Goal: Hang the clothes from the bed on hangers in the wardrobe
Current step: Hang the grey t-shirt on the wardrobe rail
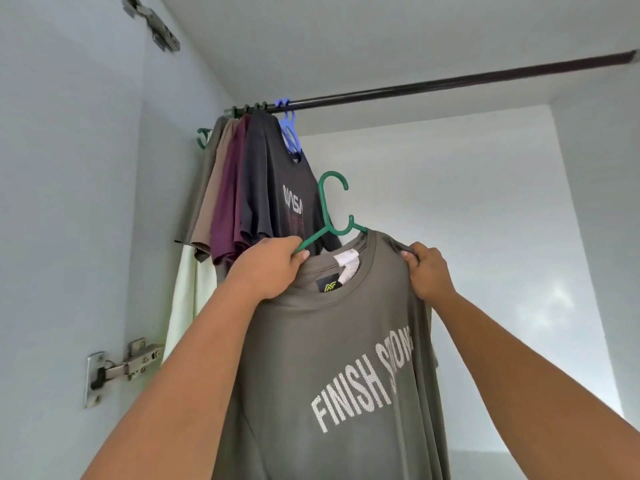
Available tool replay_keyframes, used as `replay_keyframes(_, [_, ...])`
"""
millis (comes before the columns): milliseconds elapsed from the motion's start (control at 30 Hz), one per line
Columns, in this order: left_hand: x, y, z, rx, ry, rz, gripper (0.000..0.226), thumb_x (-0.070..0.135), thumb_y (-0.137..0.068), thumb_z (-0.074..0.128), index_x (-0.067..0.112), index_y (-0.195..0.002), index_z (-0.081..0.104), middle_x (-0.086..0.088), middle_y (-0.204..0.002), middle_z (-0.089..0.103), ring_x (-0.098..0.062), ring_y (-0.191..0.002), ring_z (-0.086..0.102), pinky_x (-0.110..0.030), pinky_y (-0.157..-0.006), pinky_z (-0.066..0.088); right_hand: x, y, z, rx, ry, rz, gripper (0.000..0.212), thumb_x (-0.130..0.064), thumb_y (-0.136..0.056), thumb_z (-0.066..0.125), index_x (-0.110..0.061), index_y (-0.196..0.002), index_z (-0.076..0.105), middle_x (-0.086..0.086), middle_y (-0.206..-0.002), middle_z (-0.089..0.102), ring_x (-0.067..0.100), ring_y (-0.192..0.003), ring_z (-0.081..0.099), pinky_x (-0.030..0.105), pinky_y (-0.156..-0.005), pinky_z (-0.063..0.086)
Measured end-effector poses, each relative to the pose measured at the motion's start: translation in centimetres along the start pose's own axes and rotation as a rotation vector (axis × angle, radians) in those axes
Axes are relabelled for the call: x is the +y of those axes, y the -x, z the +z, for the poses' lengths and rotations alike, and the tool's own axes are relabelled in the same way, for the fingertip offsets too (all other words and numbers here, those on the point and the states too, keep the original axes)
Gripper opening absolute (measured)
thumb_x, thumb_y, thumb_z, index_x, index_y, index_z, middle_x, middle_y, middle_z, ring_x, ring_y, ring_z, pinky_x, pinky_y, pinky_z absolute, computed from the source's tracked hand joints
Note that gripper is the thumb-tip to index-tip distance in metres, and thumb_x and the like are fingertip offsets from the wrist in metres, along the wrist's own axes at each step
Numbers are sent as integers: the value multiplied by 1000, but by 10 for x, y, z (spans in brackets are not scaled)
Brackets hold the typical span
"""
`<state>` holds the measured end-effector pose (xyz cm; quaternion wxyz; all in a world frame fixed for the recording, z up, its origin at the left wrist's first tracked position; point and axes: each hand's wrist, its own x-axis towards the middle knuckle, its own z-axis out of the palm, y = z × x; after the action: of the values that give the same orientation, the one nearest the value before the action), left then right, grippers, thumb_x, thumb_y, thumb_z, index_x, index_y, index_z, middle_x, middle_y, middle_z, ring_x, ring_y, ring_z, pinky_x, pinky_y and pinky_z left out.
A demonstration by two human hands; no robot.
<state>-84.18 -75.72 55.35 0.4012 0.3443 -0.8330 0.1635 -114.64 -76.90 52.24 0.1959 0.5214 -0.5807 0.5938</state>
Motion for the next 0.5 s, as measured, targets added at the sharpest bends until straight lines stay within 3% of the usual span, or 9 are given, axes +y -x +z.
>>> replay_keyframes(167, [-5,-29,33,3,102,-101,31,35,-102,42,11,-89,56,0,-69,52,-17,-65,48,-33,-63,39,27,-28,18,-144,43,104,36,-37,-102,41,-2,-100,49,23,-97,58,28,-76,48,32,-63,32])
replay_keyframes(300, [-5,-41,57,-22,173,-194,32,34,-101,46,8,-88,60,1,-64,49,-14,-58,44,-29,-57,36,52,-48,21,-418,103,204,53,-55,-98,37,-5,-114,46,12,-105,54,32,-102,55,34,-77,42])
replay_keyframes(400, [-12,-48,66,-32,188,-275,31,34,-101,47,9,-90,63,-1,-65,49,-14,-60,44,-29,-60,37,76,-59,23,-518,-261,242,44,-46,-98,46,-5,-111,58,17,-109,62,25,-95,60,39,-83,52])
replay_keyframes(500, [-18,-57,66,-22,255,-313,34,35,-100,49,6,-99,67,-14,-78,61,-17,-71,49,-31,-69,40,88,-69,22,-389,-526,228,28,-34,-100,49,-13,-105,67,14,-105,66,21,-91,58,37,-82,50])
